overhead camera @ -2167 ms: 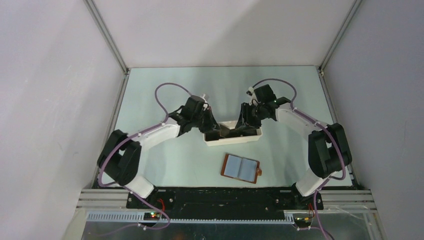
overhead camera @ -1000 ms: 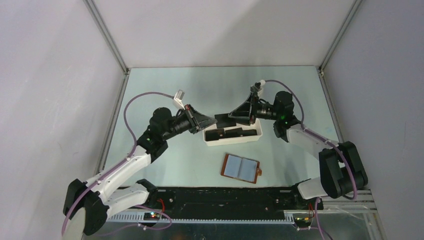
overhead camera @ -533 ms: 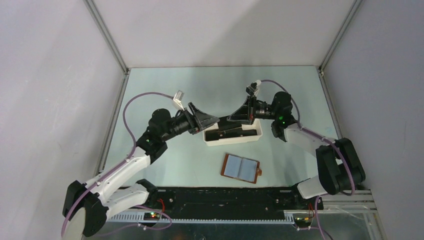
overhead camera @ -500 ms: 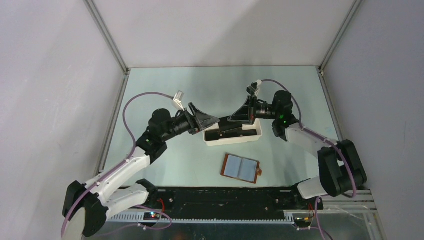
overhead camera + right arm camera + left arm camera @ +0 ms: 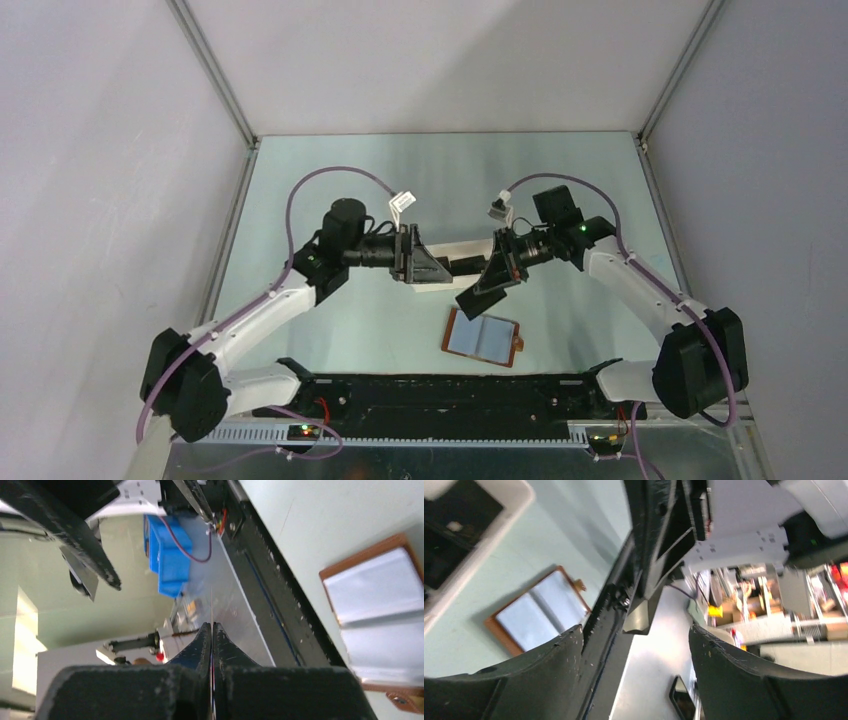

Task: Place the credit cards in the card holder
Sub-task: Pick up the credit card from the storage box, then insert the credit card into the card holder.

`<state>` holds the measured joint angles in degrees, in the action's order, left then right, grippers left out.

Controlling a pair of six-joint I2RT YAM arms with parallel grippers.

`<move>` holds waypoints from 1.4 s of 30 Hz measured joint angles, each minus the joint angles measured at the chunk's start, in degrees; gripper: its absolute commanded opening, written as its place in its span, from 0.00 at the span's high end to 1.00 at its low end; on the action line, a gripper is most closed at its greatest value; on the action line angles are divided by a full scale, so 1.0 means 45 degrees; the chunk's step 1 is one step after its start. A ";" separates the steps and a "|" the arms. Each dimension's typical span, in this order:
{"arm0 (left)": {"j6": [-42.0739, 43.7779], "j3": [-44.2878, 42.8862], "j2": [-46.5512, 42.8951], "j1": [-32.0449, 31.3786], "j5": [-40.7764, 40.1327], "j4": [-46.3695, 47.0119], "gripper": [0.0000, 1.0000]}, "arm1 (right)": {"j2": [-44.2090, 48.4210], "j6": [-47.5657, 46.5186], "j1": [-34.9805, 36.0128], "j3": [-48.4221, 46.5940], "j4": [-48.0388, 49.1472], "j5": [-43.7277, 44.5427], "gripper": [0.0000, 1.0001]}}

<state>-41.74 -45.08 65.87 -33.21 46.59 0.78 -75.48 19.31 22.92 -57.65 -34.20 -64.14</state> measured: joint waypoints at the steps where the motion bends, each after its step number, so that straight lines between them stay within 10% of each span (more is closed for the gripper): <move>1: 0.0087 -0.0165 0.0165 -0.0107 0.0403 -0.0015 0.20 | 0.0019 -0.0287 0.0102 0.0000 -0.0418 -0.0010 1.00; 11: 0.0403 -0.1098 0.2701 -0.2375 0.2467 -0.0092 0.40 | 0.0709 -0.1156 0.0549 0.0000 -0.1593 -0.0874 1.00; 18: 0.0316 -0.1297 0.3181 -0.3041 0.2599 -0.0131 0.99 | 0.0704 -0.1326 0.0583 0.0000 -0.1627 -0.0937 1.00; 23: 0.0287 -0.1404 0.3177 -0.3070 0.2667 -0.0083 1.00 | 0.0704 -0.1365 0.0520 0.0000 -0.1622 -0.0763 0.45; 27: 0.0257 -0.1282 0.3045 -0.3084 0.1734 0.0034 1.00 | 0.0899 -0.0850 0.0291 0.0000 -0.1438 0.0151 0.20; 35: -0.1326 0.0515 0.0364 -0.3128 -0.3332 0.0214 1.00 | 0.3968 0.1141 -0.0903 0.0384 -0.0214 0.3109 0.16; 42: -0.3876 0.2497 -0.1734 -0.3507 -0.6169 0.3186 1.00 | 0.5445 0.5445 -0.1132 0.3920 0.4915 0.2210 0.21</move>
<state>-59.18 -33.85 58.06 -48.99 18.83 15.11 -50.98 43.81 17.82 -40.01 -12.08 -54.19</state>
